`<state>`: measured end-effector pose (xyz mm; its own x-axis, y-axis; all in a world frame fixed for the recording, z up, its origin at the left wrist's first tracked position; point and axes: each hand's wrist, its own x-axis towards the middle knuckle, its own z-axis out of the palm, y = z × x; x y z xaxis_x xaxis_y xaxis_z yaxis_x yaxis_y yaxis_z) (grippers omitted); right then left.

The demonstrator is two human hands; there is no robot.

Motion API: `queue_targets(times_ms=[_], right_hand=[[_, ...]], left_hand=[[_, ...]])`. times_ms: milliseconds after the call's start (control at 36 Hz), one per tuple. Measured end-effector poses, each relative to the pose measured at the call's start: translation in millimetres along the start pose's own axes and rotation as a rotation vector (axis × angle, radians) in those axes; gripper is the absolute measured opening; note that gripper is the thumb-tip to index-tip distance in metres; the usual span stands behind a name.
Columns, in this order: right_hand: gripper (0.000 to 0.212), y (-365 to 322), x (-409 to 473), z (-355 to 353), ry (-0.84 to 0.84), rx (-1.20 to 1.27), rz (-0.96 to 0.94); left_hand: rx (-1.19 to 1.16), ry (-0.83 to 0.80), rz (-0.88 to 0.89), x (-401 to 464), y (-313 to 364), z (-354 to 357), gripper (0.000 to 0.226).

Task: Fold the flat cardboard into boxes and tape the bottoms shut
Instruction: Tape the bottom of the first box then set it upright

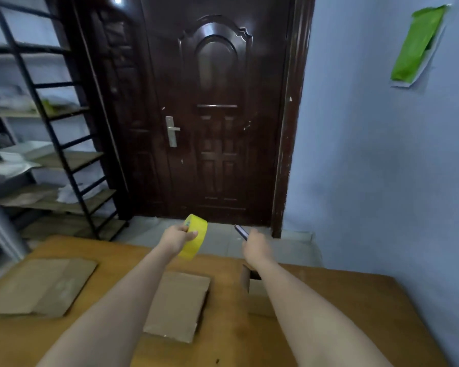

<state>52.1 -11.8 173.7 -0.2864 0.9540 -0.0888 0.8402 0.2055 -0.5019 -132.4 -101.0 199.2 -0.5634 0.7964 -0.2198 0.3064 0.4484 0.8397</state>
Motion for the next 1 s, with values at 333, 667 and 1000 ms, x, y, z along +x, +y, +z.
queue_targets(times_ms=[333,667,1000], right_hand=[[0.023,-104.3,-28.5,77.6,-0.059,-0.059,-0.037],[0.026,-138.1,-45.8,125.5,-0.066,-0.127,0.1],[0.022,-147.1,-17.9,145.3,-0.041,-0.087,0.118]], left_hand=[[0.239,0.066,-0.115,-1.9,-121.0,-146.8,0.055],[0.356,0.004,-0.14,25.0,-199.6,-219.8,0.055],[0.506,-0.073,-0.149,58.9,-211.2,-212.3,0.055]])
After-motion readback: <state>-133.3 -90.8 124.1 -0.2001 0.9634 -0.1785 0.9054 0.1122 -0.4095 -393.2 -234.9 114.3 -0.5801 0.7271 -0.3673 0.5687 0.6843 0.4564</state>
